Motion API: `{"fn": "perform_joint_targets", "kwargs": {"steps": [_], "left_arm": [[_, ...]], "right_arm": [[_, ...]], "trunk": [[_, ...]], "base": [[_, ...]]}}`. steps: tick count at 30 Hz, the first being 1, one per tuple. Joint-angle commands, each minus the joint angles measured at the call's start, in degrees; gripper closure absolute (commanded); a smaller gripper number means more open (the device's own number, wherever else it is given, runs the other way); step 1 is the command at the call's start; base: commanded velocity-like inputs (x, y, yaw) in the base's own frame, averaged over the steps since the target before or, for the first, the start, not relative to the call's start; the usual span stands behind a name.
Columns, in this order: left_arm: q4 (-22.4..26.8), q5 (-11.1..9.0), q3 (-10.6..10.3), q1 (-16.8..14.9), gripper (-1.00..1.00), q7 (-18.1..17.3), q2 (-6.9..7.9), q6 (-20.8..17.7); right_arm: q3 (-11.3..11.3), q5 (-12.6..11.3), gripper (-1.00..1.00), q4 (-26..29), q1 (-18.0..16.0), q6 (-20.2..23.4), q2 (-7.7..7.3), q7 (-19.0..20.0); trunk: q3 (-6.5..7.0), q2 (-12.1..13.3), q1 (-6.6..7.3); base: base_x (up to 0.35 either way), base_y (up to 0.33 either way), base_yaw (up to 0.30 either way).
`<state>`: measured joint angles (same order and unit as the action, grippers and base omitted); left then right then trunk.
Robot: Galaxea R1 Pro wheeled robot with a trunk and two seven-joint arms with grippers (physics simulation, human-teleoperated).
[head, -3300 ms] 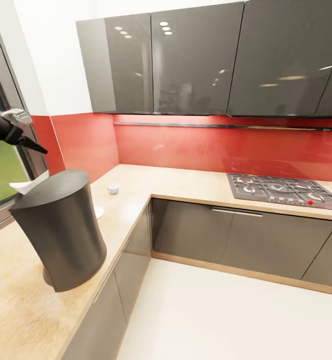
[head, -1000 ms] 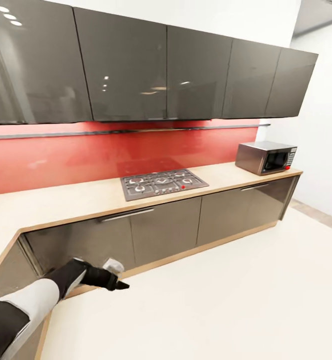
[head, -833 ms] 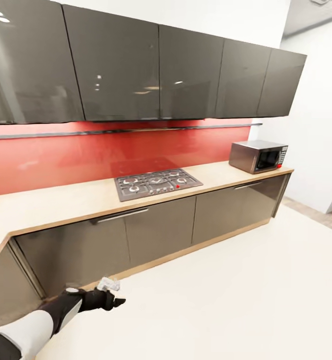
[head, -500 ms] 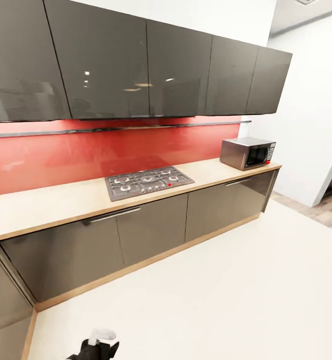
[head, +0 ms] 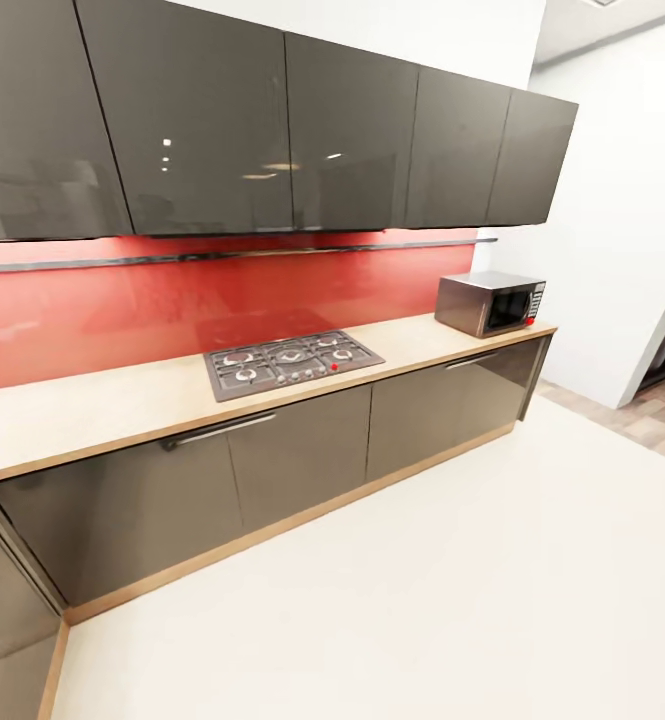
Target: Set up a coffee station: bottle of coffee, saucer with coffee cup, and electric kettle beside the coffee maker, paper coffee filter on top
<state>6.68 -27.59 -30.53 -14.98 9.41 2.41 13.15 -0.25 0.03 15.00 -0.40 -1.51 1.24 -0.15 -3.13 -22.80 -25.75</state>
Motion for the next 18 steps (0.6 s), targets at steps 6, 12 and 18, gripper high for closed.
{"fn": "perform_joint_targets", "kwargs": {"steps": [6, 12, 18], "left_arm": [[-9.14, -2.33, 0.31, 2.45, -1.0, 1.03, -2.44, -0.13], [-9.3, -3.67, 0.56, 3.02, -1.0, 0.26, -2.83, -0.14], [-9.31, -4.02, 0.74, 3.1, -1.0, 0.18, -3.13, 0.13]], "right_arm": [[0.23, 0.31, -1.0, -0.24, -0.04, -0.09, -0.1, -0.16], [0.18, 0.32, -1.0, -0.19, -0.04, 0.0, -0.11, -0.12], [0.26, 0.32, -1.0, -0.23, -0.04, 0.16, -0.17, -0.01]], "trunk": [[-0.26, -0.12, -0.03], [-0.5, -0.12, -0.03], [-0.87, -0.12, -0.03]], "base": [[0.0, 0.0, 0.078], [0.0, 0.0, 0.221], [0.0, 0.0, 0.198]]}}
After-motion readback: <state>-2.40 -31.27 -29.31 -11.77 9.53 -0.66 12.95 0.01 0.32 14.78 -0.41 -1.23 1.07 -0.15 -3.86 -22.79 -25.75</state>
